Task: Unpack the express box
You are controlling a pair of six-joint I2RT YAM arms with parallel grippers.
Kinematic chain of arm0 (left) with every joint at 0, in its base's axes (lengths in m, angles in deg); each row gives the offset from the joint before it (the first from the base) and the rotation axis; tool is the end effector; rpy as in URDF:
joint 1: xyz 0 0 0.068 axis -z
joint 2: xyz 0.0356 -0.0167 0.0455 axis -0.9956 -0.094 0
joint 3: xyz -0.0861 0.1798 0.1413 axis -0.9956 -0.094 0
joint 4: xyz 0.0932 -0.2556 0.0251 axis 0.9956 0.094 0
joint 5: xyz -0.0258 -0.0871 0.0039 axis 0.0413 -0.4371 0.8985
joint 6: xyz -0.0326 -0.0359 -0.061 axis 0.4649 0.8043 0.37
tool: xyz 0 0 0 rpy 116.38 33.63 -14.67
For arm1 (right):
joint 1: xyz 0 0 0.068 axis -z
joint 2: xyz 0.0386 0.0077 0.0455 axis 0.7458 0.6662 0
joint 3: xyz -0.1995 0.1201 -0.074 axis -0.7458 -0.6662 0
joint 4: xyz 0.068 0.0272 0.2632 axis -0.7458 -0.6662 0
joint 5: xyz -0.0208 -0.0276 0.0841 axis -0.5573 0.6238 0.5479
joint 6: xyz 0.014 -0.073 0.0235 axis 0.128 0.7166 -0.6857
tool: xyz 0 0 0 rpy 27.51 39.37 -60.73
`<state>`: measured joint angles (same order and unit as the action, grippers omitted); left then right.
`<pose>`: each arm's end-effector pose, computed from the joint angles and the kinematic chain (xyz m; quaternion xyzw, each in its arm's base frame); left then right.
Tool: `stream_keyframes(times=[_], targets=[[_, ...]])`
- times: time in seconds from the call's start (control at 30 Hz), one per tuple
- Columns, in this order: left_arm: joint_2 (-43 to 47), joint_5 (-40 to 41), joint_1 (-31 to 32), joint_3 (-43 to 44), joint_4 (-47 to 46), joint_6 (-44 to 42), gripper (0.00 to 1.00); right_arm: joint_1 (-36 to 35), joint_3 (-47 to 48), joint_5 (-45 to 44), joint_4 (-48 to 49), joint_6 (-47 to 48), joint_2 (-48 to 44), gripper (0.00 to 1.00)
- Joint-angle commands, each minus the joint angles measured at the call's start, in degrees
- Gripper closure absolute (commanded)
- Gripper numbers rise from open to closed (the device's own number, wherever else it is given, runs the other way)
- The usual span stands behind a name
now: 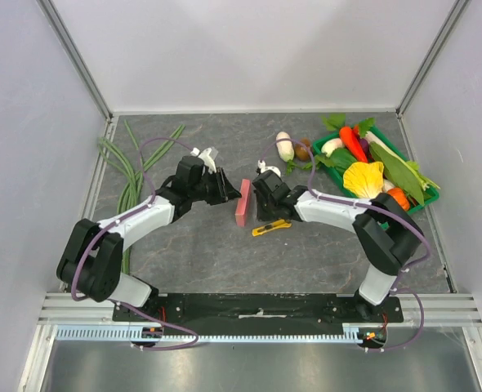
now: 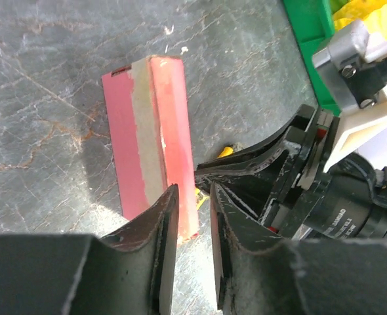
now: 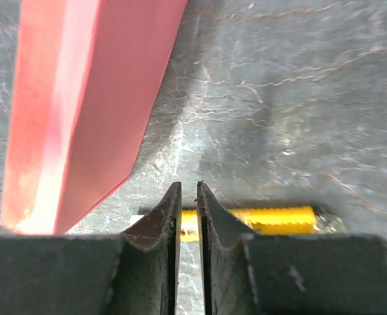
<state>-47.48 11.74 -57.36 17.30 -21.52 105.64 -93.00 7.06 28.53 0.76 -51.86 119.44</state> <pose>0.3002 -0.1813 0.1587 0.0058 0.8752 -0.3796 0.2997 0.2746 0.2620 0.1056 -0.0222 0.9517 0.1641 0.2585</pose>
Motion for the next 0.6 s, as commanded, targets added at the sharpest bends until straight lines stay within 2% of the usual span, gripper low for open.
stream_keyframes(times=[0.0,0.1,0.17,0.27,0.3,0.33,0.47,0.57], targets=[[7.3,3.8,0.1,4.0,2.8,-4.1,0.66,0.2,4.8,-8.1,-6.3,-0.9,-6.7,0.75],[10.4,6.7,0.1,4.4,5.1,-4.0,0.58,-0.7,9.4,-12.5,-11.5,-0.1,-6.5,0.55],[14.0,11.0,0.1,4.6,7.4,-3.7,0.53,-2.3,13.3,-15.6,-14.5,0.3,-5.8,0.50],[18.6,19.1,0.0,4.7,12.8,-3.0,0.42,-4.6,16.2,-17.7,-15.3,-0.6,-5.3,0.36],[20.0,20.7,-0.2,4.7,14.5,-2.6,0.40,-5.3,16.9,-19.0,-15.3,-0.7,-4.8,0.28],[21.2,25.0,-0.3,4.7,15.9,-2.4,0.37,-5.7,18.4,-19.2,-15.4,-0.8,-4.2,0.25],[28.1,31.6,-1.5,3.5,22.9,-0.1,0.10,-6.6,21.9,-19.3,-16.3,-2.0,-0.1,0.19],[32.6,33.9,-2.2,1.3,26.4,0.3,0.04,-6.6,23.5,-19.3,-16.4,-3.8,3.4,0.19]])
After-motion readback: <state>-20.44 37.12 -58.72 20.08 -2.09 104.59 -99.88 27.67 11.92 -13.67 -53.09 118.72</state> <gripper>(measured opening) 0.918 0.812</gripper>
